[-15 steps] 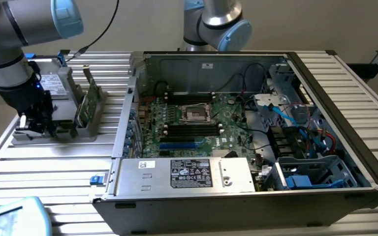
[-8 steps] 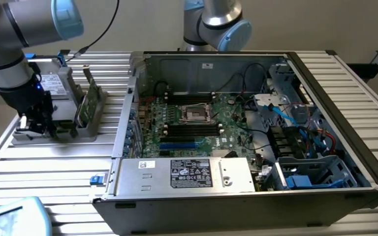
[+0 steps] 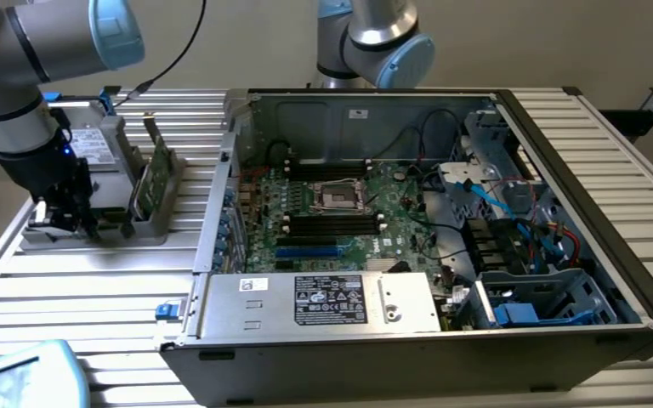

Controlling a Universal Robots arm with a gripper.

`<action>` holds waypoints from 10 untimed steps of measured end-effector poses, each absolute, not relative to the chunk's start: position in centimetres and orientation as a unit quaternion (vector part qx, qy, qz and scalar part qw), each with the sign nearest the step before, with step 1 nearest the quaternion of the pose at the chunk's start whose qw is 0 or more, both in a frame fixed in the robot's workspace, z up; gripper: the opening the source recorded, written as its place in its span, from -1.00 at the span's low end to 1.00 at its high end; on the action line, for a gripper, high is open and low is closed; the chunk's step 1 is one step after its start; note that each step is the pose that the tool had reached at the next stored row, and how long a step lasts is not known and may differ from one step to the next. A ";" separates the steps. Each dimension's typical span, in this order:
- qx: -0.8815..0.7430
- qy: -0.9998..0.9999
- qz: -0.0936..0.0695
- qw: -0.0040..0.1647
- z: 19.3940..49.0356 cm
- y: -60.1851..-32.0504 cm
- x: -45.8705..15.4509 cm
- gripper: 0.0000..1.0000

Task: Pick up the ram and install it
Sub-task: 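Pick up the ram and move it above insertion slot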

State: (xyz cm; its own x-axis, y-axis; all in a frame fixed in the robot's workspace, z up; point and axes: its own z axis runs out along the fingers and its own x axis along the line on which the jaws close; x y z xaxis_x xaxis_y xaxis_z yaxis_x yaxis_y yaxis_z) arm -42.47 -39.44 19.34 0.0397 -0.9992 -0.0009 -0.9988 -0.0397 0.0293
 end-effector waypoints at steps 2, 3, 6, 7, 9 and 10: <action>0.721 -0.693 -0.010 0.010 19.3 -39.4 -42.5 -0.43; 0.721 -0.693 -0.010 0.010 19.3 -39.4 -42.5 -0.55; 0.721 -0.693 -0.010 0.010 19.3 -39.4 -42.5 -0.73; 0.721 -0.693 -0.010 0.010 19.3 -39.4 -42.5 -0.73; 0.721 -0.693 -0.010 0.010 19.3 -39.4 -42.5 -0.73; 0.721 -0.693 -0.010 0.010 19.3 -39.4 -42.5 -0.73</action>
State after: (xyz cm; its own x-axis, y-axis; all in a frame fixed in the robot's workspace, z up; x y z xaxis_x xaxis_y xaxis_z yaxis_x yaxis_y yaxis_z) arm -42.48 -39.43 19.29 0.0397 -0.9992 -0.0009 -0.9988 -0.0397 0.0292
